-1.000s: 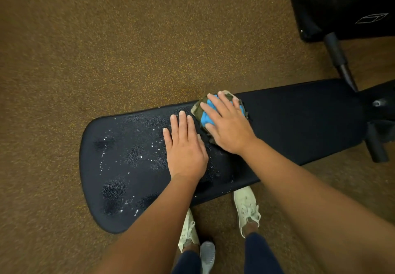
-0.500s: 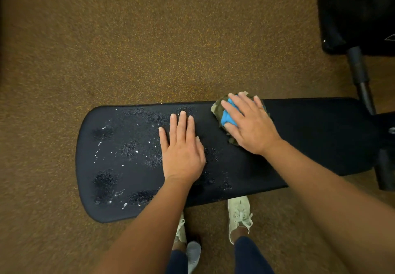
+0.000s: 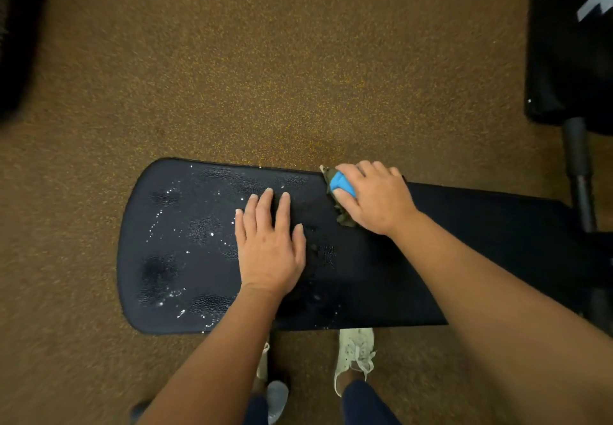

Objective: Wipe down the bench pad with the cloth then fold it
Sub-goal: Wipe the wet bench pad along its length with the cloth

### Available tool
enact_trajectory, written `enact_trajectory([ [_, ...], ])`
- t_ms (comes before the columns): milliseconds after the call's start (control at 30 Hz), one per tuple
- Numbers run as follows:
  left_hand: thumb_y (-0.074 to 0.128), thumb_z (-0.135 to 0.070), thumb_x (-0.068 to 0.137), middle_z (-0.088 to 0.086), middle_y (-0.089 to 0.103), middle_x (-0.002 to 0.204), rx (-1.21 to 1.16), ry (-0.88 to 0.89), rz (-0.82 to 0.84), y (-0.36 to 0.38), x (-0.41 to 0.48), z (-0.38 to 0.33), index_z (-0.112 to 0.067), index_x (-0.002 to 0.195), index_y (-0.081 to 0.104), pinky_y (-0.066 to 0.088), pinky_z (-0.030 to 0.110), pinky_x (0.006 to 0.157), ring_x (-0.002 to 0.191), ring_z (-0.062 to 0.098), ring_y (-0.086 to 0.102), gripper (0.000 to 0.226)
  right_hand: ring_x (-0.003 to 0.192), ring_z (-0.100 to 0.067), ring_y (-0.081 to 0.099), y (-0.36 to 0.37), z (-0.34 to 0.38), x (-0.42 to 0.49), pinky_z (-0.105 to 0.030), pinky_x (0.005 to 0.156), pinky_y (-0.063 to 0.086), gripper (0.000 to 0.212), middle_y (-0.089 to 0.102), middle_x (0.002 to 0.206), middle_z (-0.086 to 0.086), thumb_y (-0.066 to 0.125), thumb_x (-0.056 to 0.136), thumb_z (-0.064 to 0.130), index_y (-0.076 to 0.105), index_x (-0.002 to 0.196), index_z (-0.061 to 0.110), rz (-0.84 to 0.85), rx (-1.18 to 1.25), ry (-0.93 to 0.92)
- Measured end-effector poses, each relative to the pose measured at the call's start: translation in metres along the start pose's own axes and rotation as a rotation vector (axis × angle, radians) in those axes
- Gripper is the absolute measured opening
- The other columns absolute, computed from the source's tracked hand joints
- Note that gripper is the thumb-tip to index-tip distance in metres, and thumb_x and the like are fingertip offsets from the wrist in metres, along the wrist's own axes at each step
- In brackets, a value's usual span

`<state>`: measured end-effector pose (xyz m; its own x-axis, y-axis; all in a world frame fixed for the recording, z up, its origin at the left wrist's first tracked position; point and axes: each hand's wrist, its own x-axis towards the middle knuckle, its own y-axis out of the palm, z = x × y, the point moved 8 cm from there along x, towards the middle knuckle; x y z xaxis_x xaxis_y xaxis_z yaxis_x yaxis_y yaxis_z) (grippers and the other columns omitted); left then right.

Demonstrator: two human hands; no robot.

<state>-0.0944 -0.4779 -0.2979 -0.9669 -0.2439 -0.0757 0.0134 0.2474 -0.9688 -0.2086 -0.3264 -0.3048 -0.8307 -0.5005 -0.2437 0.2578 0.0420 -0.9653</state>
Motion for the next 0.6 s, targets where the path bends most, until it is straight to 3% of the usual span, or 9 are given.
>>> enact_trajectory([
  [100, 0.04, -0.043, 0.091, 0.012, 0.038, 0.147, 0.026, -0.073, 0.01, 0.0, -0.002, 0.011, -0.02, 0.141, 0.044, 0.019, 0.059, 0.111, 0.137, 0.036, 0.028, 0.055, 0.103, -0.031, 0.054, -0.001, 0.01, 0.014, -0.043, 0.082, 0.039, 0.048, 0.059, 0.112, -0.007, 0.031, 0.092, 0.051, 0.049, 0.126, 0.022, 0.05, 0.002, 0.046],
  [267, 0.04, -0.044, 0.09, 0.012, 0.036, 0.149, 0.071, -0.076, 0.036, 0.004, -0.003, 0.009, -0.02, 0.142, 0.042, 0.018, 0.059, 0.111, 0.138, 0.036, 0.026, 0.057, 0.109, -0.029, 0.053, 0.001, 0.017, 0.017, -0.043, 0.086, 0.039, 0.046, 0.056, 0.118, -0.005, 0.038, 0.095, 0.049, 0.045, 0.132, 0.023, 0.086, 0.101, -0.096],
  [433, 0.039, -0.043, 0.092, 0.014, 0.034, 0.15, 0.075, -0.065, 0.045, 0.005, -0.003, 0.008, -0.018, 0.144, 0.039, 0.016, 0.056, 0.114, 0.14, 0.037, 0.023, 0.057, 0.091, -0.031, 0.06, -0.004, -0.03, 0.005, -0.039, 0.073, 0.042, 0.045, 0.063, 0.099, -0.008, 0.03, 0.096, 0.052, 0.054, 0.104, 0.014, 0.023, 0.05, 0.059],
  [500, 0.038, -0.042, 0.092, 0.014, 0.031, 0.152, 0.073, -0.058, 0.05, 0.007, -0.003, 0.008, -0.016, 0.145, 0.037, 0.015, 0.054, 0.115, 0.141, 0.037, 0.021, 0.059, 0.091, -0.033, 0.062, -0.004, -0.009, 0.019, -0.039, 0.072, 0.041, 0.046, 0.065, 0.099, -0.011, 0.029, 0.097, 0.051, 0.054, 0.099, 0.013, 0.036, 0.061, 0.056],
  [600, 0.032, -0.042, 0.094, 0.014, 0.025, 0.156, 0.079, -0.053, 0.067, 0.009, -0.002, 0.008, -0.012, 0.147, 0.033, 0.012, 0.054, 0.116, 0.145, 0.035, 0.016, 0.061, 0.097, -0.032, 0.061, -0.003, 0.049, 0.042, -0.04, 0.076, 0.043, 0.045, 0.064, 0.107, -0.012, 0.029, 0.098, 0.05, 0.053, 0.108, 0.013, 0.053, 0.099, -0.077],
])
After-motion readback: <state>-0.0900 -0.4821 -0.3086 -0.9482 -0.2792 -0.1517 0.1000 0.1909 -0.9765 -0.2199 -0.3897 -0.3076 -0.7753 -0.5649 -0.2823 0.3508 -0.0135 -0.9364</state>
